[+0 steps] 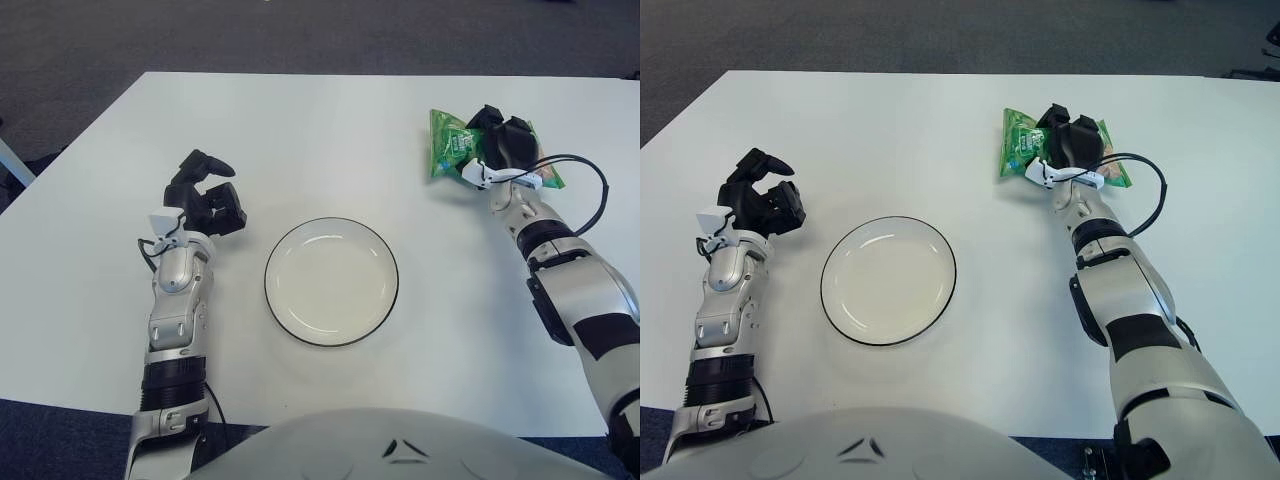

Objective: Put the snack into the plate.

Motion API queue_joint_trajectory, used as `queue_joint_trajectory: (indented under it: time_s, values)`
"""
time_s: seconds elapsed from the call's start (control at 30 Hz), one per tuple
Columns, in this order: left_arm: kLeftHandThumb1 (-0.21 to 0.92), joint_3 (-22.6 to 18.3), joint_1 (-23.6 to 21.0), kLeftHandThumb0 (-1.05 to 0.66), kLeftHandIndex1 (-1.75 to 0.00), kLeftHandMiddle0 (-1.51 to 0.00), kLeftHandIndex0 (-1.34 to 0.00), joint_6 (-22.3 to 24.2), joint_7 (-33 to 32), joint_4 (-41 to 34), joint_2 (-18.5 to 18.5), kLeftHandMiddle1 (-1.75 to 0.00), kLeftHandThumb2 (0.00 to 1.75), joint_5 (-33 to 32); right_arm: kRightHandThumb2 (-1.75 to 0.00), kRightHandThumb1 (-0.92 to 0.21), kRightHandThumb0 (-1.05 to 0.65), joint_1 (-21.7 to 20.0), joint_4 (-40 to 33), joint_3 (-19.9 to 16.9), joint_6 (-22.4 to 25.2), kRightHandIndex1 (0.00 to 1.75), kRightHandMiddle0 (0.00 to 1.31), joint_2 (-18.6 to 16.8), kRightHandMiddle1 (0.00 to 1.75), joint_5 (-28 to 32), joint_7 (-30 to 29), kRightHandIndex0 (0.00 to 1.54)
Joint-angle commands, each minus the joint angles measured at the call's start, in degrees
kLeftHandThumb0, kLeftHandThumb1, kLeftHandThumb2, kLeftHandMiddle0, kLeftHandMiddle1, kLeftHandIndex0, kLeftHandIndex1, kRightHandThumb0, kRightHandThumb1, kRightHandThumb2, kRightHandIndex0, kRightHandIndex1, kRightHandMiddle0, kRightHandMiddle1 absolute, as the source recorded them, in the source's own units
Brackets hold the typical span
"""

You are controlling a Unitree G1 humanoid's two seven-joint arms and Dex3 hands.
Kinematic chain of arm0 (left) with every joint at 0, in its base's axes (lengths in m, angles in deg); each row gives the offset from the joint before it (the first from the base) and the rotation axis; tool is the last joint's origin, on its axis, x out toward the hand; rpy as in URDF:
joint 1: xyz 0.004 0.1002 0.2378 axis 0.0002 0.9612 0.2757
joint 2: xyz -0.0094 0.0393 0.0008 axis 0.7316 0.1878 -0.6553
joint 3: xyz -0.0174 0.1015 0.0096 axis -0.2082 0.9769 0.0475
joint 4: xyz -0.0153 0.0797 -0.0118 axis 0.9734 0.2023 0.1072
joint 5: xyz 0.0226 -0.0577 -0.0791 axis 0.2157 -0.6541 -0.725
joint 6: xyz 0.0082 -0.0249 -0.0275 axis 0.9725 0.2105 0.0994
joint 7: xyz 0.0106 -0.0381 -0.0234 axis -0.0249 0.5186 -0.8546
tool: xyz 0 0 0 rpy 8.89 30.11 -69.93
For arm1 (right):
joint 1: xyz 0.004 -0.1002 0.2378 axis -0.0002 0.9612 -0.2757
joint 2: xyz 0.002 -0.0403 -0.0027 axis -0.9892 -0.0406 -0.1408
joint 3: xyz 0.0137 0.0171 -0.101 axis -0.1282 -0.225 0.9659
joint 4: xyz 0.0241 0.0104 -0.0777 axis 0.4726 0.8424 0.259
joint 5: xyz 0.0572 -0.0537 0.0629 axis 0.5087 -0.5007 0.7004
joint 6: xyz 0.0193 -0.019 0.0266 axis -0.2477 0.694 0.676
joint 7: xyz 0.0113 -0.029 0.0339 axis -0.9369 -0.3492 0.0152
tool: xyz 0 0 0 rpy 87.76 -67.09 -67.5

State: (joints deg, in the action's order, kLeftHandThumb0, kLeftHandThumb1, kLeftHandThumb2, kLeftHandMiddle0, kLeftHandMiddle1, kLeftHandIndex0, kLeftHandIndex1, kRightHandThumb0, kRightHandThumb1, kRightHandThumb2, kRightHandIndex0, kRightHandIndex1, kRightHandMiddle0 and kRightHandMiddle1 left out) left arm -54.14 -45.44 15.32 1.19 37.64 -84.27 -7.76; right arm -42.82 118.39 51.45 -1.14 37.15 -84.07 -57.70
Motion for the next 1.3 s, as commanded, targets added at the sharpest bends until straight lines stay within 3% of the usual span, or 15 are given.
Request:
queue_joint_trajectory:
  time_s: [0.0, 0.3, 0.5, 0.67, 0.77, 1.0, 1.13, 1.27]
  values:
    - [0.27, -0.1, 3.8, -0.50, -1.75, -1.27, -0.65, -0.9, -0.3, 2.2, -1.5, -1.75, 1.37, 0.4, -1.62, 0.03, 0.00, 2.2, -1.5, -0.9, -1.9, 1.49, 0.68, -1.3, 1.75, 1.8, 0.9, 0.93]
    - [0.27, 0.0, 3.5, -0.50, -1.75, -1.27, -0.65, -0.7, 0.1, 2.8, -1.3, -1.75, 1.37, 0.0, -1.63, 0.00, 0.00, 5.0, -13.2, -5.0, -6.0, 1.58, 0.64, -1.2, 1.75, 6.7, 4.8, 0.90]
    - [0.28, 0.1, 3.2, -0.50, -1.75, -1.27, -0.64, -0.6, 0.1, 3.3, -1.0, -1.75, 1.36, 0.2, -1.66, 0.02, 0.00, 7.9, -22.6, -7.4, -4.9, 1.61, 0.66, -1.0, 1.75, 8.7, 8.6, 0.90]
    - [0.28, 0.3, 2.9, -0.50, -1.75, -1.28, -0.64, -0.6, -0.1, 3.6, -0.8, -1.75, 1.36, 0.8, -1.70, 0.06, 0.00, 10.4, -32.2, -9.4, -2.0, 1.61, 0.68, -0.5, 1.75, 9.3, 12.0, 0.93]
    - [0.28, 0.4, 2.8, -0.50, -1.75, -1.28, -0.64, -0.5, 0.1, 3.6, -0.7, -1.75, 1.36, 0.9, -1.70, 0.07, 0.00, 12.1, -38.6, -11.7, 0.8, 1.60, 0.68, -0.6, 1.75, 13.1, 18.3, 0.94]
    - [0.28, 0.6, 2.6, -0.50, -1.75, -1.29, -0.64, -0.7, 0.1, 3.8, -0.8, -1.75, 1.36, 0.9, -1.70, 0.06, 0.00, 15.1, -52.3, -15.9, 7.7, 1.60, 0.67, -2.1, 1.75, 19.0, 26.5, 0.94]
    - [0.28, 0.7, 2.5, -0.50, -1.75, -1.30, -0.64, -0.7, 0.1, 3.9, -0.7, -1.75, 1.36, 1.0, -1.70, 0.06, 0.00, 18.0, -63.2, -16.0, 11.6, 1.61, 0.66, -3.9, 1.75, 18.4, 27.9, 0.94]
    - [0.28, 1.1, 2.1, -0.50, -1.75, -1.30, -0.65, -1.1, 0.1, 4.6, -0.7, -1.75, 1.37, 1.4, -1.70, 0.05, 0.00, 20.9, -69.2, -15.4, 11.7, 1.63, 0.66, -4.8, 1.75, 18.2, 29.4, 0.93]
